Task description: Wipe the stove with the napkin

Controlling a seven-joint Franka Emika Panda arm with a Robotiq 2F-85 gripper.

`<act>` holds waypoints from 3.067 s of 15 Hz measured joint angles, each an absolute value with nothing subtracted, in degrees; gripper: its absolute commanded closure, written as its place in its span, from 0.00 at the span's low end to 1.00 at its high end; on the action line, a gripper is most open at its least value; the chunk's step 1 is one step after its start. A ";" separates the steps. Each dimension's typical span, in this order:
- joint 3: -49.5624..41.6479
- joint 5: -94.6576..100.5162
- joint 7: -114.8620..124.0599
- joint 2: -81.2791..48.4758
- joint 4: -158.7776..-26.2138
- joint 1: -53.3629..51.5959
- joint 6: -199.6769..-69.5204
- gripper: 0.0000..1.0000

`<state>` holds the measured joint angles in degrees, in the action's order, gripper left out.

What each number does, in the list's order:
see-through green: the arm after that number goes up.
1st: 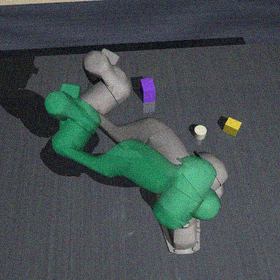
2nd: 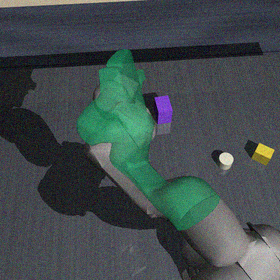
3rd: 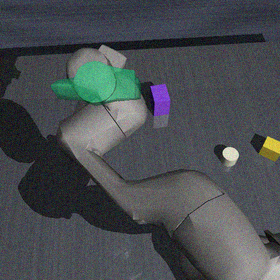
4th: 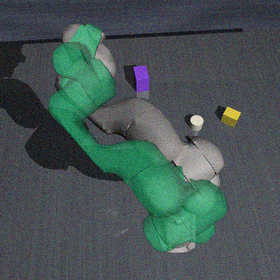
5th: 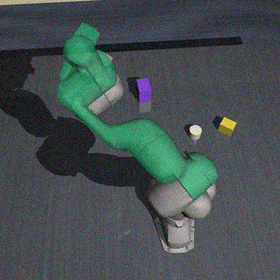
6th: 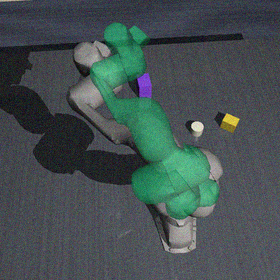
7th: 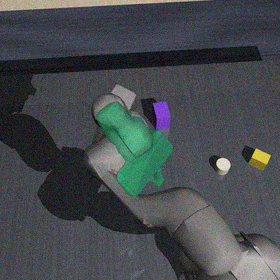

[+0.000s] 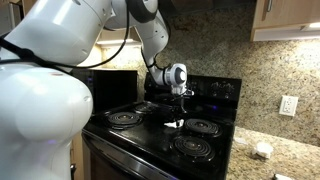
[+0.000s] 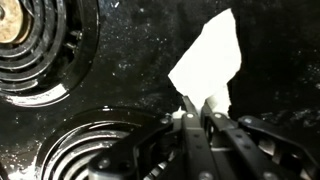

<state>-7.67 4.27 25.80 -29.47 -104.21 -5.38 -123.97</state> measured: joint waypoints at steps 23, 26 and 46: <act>1.03 5.04 24.97 -23.97 -112.48 -13.51 -126.13 0.92; 1.01 4.75 17.31 -23.98 -112.56 -11.13 -126.02 0.92; -6.40 5.51 -15.30 -25.73 -110.09 10.36 -125.50 0.92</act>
